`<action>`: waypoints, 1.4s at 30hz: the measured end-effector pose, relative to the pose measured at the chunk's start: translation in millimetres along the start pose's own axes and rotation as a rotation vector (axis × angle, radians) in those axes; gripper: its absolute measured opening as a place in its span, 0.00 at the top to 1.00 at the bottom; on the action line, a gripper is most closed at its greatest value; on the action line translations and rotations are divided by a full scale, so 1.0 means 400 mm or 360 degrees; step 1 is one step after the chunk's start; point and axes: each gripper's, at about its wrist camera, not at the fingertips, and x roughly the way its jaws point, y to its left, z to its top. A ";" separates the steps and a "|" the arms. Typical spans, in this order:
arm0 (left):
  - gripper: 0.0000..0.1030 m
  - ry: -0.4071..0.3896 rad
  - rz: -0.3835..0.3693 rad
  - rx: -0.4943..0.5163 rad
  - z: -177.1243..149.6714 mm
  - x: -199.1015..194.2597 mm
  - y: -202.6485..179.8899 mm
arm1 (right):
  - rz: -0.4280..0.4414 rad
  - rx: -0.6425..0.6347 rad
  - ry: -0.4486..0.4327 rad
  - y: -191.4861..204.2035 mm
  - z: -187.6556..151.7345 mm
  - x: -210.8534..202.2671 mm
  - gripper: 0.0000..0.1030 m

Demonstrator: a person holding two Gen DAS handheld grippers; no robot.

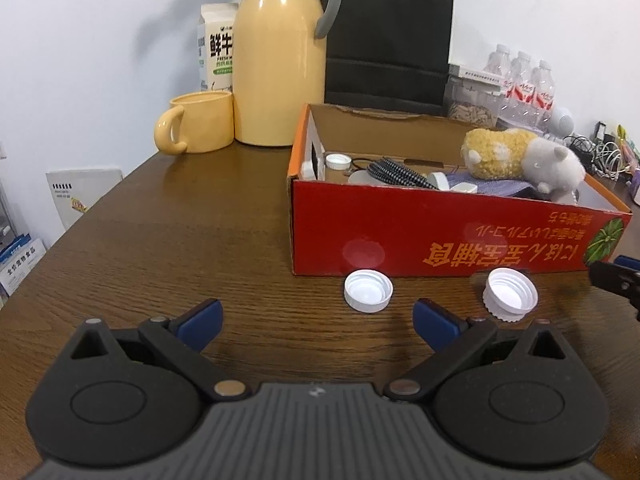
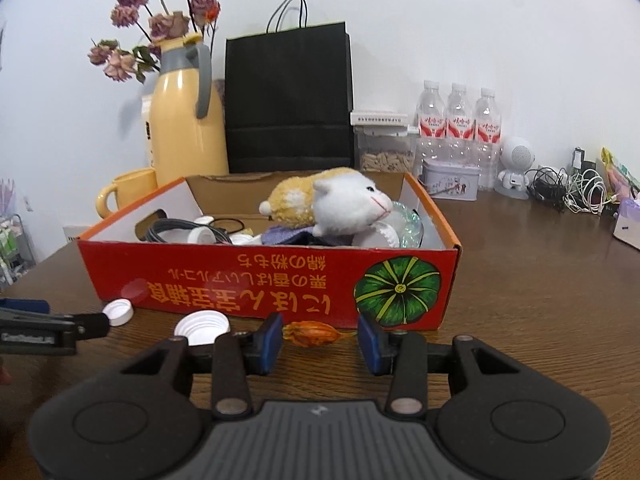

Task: Organize objects
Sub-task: 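Grasp the small orange item with the right tool while the left tool grasps a white cap, then carry the orange item and white cap into the box and open both tools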

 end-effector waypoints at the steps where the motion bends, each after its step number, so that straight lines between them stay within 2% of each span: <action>1: 0.00 0.0008 0.0005 -0.0011 0.002 0.005 0.000 | 0.0008 -0.0003 -0.0007 0.001 0.000 -0.004 0.61; 7: 0.00 0.0005 0.0008 0.0003 0.017 0.030 -0.027 | 0.0052 -0.0038 -0.0028 0.012 -0.002 -0.014 0.61; 9: 0.08 0.0009 -0.0006 0.0027 0.020 0.036 -0.042 | 0.0058 -0.0043 -0.0032 0.014 -0.004 -0.015 0.61; 10: 0.17 0.0014 -0.0004 0.0030 0.021 0.038 -0.049 | 0.0061 -0.0044 -0.0034 0.014 -0.004 -0.016 0.61; 11: 0.35 0.0021 -0.0004 0.0032 0.021 0.040 -0.054 | 0.0064 -0.0045 -0.0037 0.013 -0.004 -0.018 0.61; 12: 0.43 0.0028 -0.0014 0.0040 0.020 0.042 -0.059 | 0.0066 -0.0047 -0.0039 0.014 -0.004 -0.019 0.61; 13: 0.63 0.0011 -0.0009 0.0053 0.020 0.037 -0.062 | 0.0070 -0.0050 -0.0040 0.015 -0.004 -0.019 0.61; 14: 0.72 0.0004 -0.0019 0.0055 0.018 0.034 -0.063 | 0.0072 -0.0053 -0.0042 0.016 -0.005 -0.020 0.61; 33: 0.72 -0.0235 -0.0069 0.0002 0.007 -0.058 -0.064 | 0.0089 -0.0053 -0.0091 0.018 -0.003 -0.035 0.61; 42: 0.72 -0.0404 -0.0166 0.0014 0.088 -0.125 -0.095 | 0.0110 -0.0105 -0.0204 0.035 0.061 -0.056 0.61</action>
